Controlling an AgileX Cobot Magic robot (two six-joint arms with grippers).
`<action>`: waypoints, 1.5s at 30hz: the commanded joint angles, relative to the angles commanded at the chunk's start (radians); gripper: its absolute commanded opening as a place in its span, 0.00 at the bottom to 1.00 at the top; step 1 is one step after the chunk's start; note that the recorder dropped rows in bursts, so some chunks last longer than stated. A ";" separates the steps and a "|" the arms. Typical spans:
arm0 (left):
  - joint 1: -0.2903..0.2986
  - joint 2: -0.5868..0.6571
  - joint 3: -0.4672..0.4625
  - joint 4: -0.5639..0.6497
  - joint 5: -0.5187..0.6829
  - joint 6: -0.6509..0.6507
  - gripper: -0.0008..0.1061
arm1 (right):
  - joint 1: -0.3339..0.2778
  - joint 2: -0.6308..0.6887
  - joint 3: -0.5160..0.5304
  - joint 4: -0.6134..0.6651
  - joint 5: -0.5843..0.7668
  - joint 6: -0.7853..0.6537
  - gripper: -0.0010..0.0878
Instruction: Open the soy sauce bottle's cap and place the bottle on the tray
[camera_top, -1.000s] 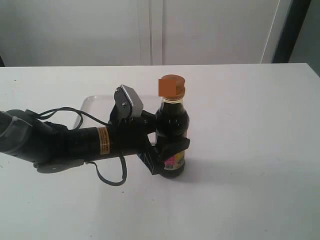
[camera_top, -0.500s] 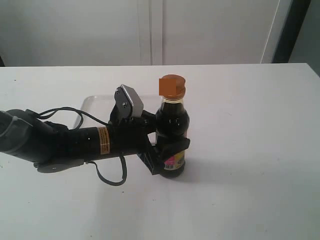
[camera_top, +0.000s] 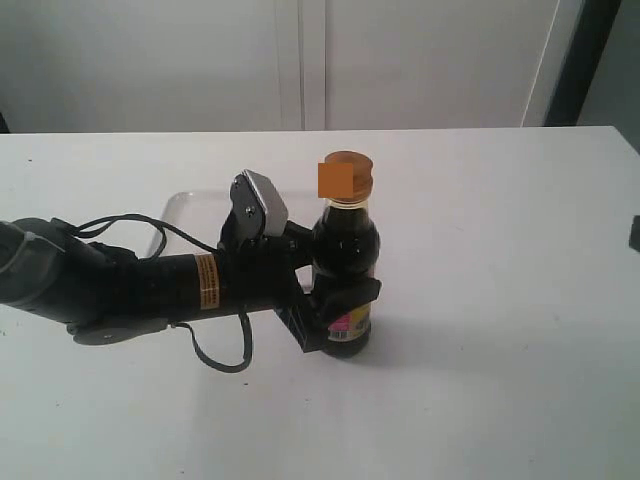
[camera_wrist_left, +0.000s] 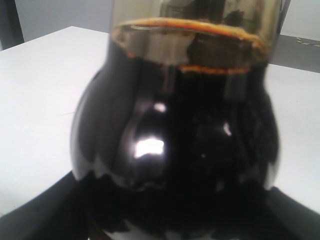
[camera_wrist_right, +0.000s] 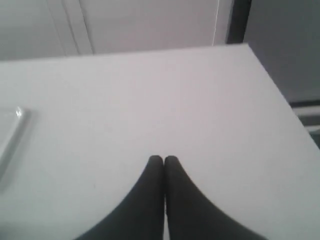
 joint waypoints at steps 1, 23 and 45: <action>0.000 0.000 0.000 0.000 0.000 0.000 0.01 | 0.016 0.016 -0.018 0.148 0.016 -0.140 0.01; 0.000 0.000 0.000 0.000 0.000 0.000 0.01 | 0.080 0.351 -0.100 1.954 0.563 -1.559 0.01; 0.000 0.000 0.000 0.000 0.000 0.061 0.01 | 0.207 0.544 -0.209 2.046 0.488 -1.595 0.01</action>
